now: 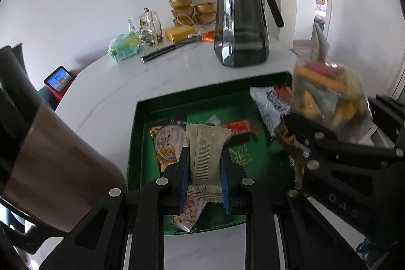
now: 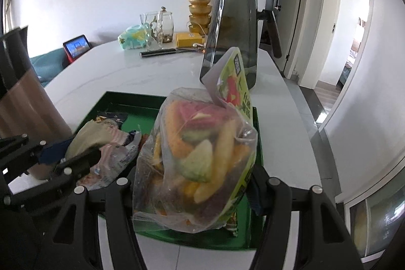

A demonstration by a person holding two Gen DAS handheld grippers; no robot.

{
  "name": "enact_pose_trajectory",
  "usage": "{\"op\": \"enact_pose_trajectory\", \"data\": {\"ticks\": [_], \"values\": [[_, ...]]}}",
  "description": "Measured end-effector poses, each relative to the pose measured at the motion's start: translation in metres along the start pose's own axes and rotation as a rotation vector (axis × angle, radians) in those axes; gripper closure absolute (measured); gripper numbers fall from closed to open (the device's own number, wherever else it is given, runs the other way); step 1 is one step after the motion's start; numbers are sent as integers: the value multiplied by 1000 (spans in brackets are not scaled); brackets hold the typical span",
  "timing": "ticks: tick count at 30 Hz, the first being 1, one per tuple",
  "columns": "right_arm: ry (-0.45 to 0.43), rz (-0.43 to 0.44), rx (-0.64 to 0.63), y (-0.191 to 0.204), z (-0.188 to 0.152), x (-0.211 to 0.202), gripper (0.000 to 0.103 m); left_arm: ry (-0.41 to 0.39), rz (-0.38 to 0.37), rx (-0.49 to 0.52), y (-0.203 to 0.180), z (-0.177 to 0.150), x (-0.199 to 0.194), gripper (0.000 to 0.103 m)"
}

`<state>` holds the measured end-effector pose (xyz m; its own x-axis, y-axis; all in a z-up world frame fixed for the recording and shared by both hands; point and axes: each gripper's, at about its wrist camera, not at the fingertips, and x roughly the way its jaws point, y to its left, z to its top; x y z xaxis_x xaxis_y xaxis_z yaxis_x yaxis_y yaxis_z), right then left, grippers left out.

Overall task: Organize snacks
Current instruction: 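Lower both snacks into the tray and open both tools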

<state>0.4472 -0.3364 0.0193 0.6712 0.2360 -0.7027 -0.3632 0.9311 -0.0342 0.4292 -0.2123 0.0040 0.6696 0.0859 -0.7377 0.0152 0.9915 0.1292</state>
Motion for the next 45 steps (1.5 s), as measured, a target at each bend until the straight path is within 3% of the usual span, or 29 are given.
{"op": "enact_pose_trajectory", "data": {"ticks": [17, 30, 34, 43, 44, 45], "values": [[35, 2, -34, 10, -4, 33, 73, 43, 19, 12, -7, -16, 27, 84], [54, 15, -44, 13, -5, 38, 66, 48, 37, -3, -1, -21, 33, 83], [49, 32, -30, 12, -6, 36, 63, 26, 47, 0, -1, -20, 29, 62], [44, 50, -13, 13, -5, 33, 49, -4, 69, 9, 1, -18, 21, 57], [39, 55, -9, 13, -5, 31, 33, -3, 70, 7, 2, -17, 20, 57], [36, 56, -7, 13, -4, 31, 24, -3, 69, 5, 3, -17, 20, 57]]}}
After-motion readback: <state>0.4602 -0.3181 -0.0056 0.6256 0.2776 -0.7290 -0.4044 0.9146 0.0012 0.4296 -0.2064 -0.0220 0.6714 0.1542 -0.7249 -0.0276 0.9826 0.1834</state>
